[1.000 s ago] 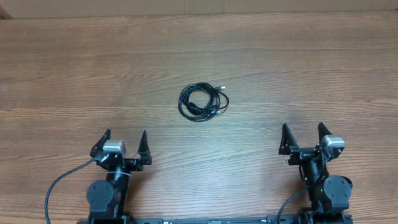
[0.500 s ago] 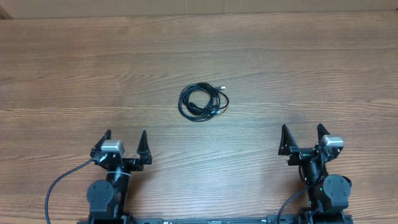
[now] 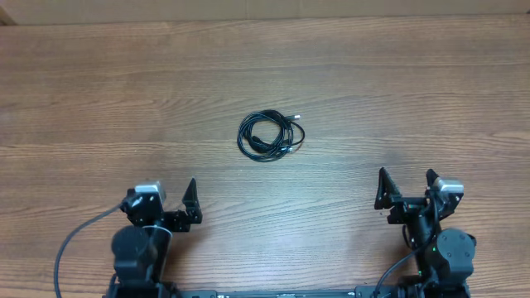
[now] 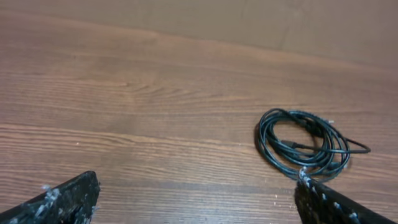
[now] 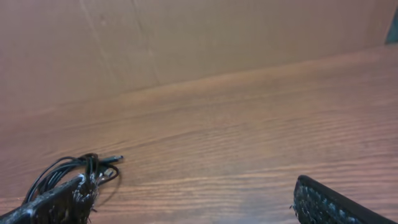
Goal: Untangle cables
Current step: 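Move the left gripper over the black cable coil and grasp it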
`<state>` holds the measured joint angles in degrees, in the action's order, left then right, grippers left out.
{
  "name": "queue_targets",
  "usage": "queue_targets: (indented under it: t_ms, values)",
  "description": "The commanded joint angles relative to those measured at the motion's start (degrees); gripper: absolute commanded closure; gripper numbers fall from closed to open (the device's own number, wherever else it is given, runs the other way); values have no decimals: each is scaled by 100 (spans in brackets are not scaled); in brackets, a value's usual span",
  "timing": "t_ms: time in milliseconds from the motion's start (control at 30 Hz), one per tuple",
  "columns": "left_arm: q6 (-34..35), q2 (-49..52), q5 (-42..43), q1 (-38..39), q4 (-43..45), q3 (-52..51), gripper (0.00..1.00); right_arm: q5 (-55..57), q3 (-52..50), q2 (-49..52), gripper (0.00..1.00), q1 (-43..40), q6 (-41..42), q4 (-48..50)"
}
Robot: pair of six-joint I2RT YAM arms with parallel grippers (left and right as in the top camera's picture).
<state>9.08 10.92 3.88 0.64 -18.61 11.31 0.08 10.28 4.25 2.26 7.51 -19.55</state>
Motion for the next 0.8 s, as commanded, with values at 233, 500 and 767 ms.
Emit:
queue_targets:
  t_ms: [233,500,767]
  values:
    - [-181,2286,369,-26,-811,2024,1,68,1458,1917,0,31,61,-439]
    - [-179,4052,369,-24,-2785,4162,0,-402,3351,4048,0,31,59,-2013]
    - [76,4854,413,-26,-3622,5110,1,-726,4750,5547,0,31,57,-3062]
